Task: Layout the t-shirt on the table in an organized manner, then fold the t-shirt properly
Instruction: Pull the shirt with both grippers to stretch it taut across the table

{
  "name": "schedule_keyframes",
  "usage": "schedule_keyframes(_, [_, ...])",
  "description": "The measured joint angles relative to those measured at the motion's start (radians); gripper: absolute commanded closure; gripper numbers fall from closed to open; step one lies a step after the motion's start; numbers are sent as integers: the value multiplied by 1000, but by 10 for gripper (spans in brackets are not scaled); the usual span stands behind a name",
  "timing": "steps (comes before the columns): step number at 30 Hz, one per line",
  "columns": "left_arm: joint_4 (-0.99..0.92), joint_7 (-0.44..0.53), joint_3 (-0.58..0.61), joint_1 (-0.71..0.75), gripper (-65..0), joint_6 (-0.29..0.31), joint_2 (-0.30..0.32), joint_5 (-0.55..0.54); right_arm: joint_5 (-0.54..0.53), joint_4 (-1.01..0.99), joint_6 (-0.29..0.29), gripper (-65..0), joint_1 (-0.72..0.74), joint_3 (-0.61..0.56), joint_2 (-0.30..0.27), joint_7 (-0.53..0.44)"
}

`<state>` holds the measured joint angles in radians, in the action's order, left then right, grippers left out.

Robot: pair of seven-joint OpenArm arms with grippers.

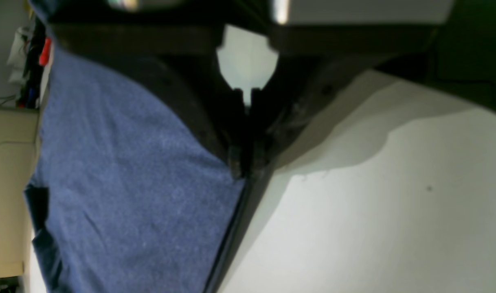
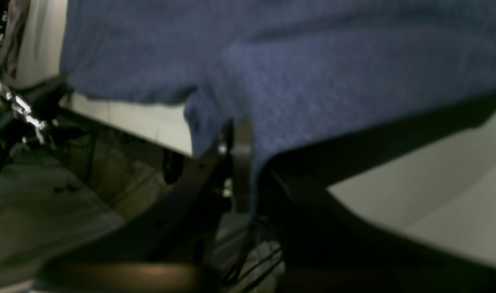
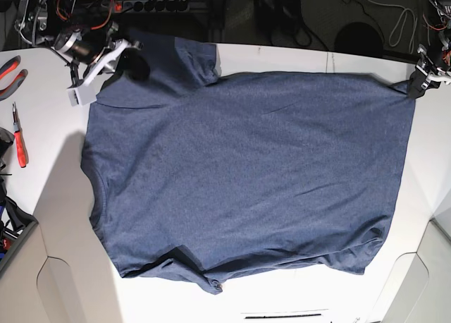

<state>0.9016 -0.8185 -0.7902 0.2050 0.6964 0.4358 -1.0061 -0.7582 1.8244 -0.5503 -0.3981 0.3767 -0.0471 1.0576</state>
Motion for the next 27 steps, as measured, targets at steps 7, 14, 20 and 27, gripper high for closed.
schedule_keyframes(7, [-2, -5, 2, 0, 0, 0, 45, -8, -16, 46, 0, 0, -82, 0, 0, 6])
schedule_keyframes(14, [-2, -9, 2, -1, 0, 0, 79, -8, -50, 47, 0, 0, -95, 0, 0, 51])
schedule_keyframes(20, [-2, -8, 3, -9, 0, 0, 85, -9, -80, 47, -4, 0, -87, 0, 0, 51])
schedule_keyframes(27, [-2, -5, 8, -73, 0, -2, 85, -1, -46, 47, -8, 0, 32, 0, 7, 9])
